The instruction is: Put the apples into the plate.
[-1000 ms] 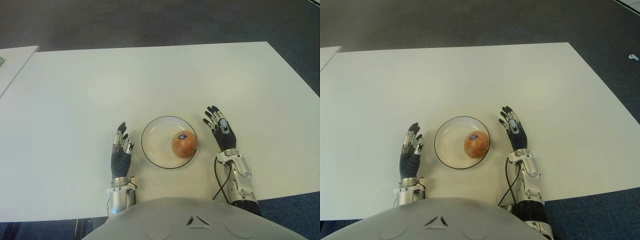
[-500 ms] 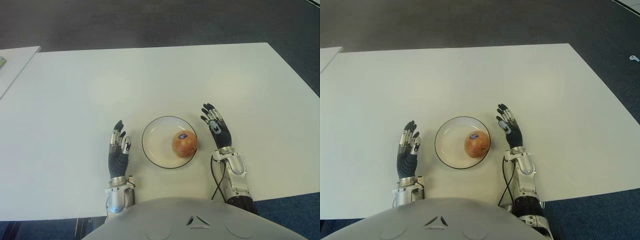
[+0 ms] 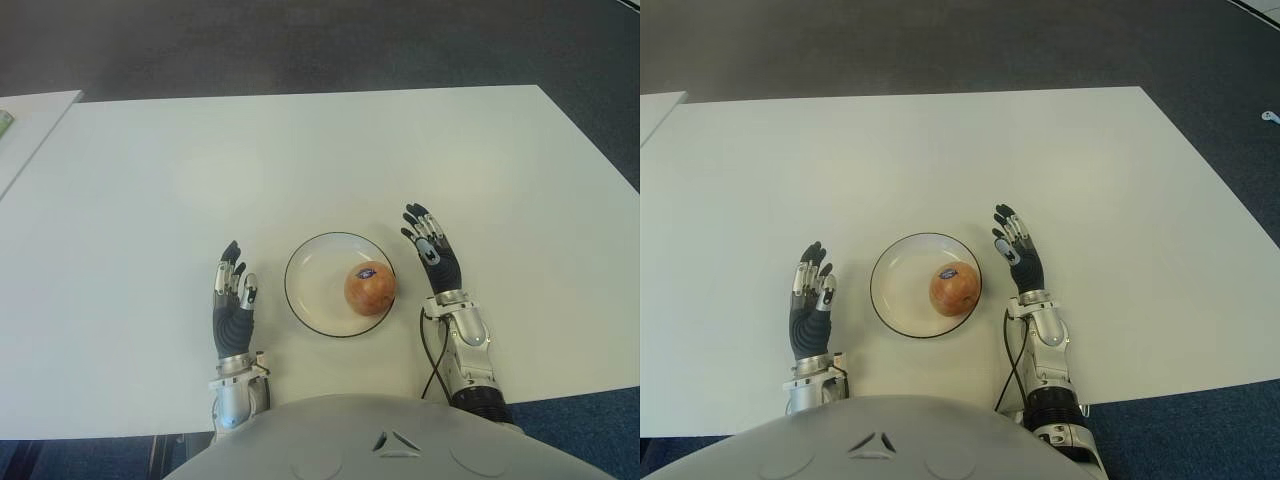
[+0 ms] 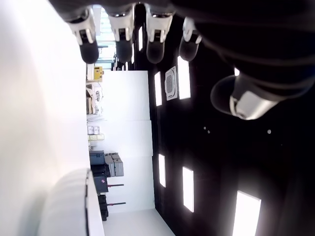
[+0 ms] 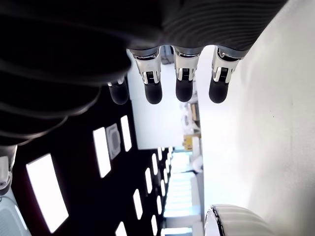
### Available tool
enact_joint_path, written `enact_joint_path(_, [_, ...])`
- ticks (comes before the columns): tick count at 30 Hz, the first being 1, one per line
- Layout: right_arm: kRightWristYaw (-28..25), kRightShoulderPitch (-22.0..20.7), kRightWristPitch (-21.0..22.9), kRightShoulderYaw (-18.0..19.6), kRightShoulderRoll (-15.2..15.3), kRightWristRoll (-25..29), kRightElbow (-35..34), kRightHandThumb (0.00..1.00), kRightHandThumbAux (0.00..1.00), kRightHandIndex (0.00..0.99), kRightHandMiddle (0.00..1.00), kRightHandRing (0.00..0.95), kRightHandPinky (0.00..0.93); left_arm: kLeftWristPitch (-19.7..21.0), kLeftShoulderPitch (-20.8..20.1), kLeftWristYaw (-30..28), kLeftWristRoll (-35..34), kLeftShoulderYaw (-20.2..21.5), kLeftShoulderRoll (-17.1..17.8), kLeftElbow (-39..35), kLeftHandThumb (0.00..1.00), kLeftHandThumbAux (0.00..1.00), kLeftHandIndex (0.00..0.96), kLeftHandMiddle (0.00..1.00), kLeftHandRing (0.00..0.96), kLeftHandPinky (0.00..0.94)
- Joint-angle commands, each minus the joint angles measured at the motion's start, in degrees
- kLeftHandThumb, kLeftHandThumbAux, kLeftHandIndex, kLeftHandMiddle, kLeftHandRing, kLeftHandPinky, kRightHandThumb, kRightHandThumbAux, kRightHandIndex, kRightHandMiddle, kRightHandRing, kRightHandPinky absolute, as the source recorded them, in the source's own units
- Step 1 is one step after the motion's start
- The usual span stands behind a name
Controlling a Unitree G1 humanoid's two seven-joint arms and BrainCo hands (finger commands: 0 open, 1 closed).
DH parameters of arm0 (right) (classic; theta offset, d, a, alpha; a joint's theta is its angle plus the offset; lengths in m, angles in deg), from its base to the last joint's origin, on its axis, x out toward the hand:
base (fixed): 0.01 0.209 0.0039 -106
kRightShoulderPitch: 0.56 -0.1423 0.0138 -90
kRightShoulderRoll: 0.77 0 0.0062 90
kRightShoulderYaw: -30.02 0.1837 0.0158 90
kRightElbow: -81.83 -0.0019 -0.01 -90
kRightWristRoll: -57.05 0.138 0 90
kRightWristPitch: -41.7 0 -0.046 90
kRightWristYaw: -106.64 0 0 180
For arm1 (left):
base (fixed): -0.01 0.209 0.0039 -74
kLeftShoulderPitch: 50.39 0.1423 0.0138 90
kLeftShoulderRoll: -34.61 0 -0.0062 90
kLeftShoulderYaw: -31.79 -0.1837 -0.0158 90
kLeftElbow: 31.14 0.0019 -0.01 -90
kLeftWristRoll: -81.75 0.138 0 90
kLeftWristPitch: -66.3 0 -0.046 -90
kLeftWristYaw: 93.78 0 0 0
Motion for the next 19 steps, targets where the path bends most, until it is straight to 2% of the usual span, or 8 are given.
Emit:
enact_joint_path(1, [0.4,4.3,3.7,-1.0,-0.4,-0.9,3.7,0.050,0.400,0.001,0.056,0.008,0.000,2.8,-0.2,1.2,2.3,-0.1,-1.3,6.7,0.029,0.400,0.000,0.000,0.000,0.000])
enact_joint_path(15, [-0.7,4.9,3.3,-1.4,-0.1,-0.4,3.9,0.057,0.397,0.008,0.066,0.008,0.000,4.7,1.7,2.4,3.5,-1.5,-2.1,3.8,0.050,0.379,0.000,0.000,0.000,0.000])
enact_joint_path(19, [-0.8,5.2,2.8,-1.6,-0.2,-0.6,3.6,0.056,0.397,0.003,0.046,0.002,0.000,4.8,3.3,1.8,3.1,-2.9,-2.9,1.8,0.061,0.381,0.000,0.000,0.000,0.000])
